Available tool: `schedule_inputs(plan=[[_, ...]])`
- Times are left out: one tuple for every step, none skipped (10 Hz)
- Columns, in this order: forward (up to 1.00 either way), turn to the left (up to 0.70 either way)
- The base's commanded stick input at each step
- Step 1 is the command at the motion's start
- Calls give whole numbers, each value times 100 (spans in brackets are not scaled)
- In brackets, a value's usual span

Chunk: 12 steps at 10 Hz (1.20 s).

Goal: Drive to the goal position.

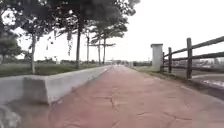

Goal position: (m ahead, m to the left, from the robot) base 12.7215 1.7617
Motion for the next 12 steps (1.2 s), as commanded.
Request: schedule_inputs(plan=[[100, 0], [100, -5], [100, -34], [100, -36], [100, -22], [100, 0], [100, 0], [100, 0], [100, 0], [100, 0], [100, 0], [100, 0]])
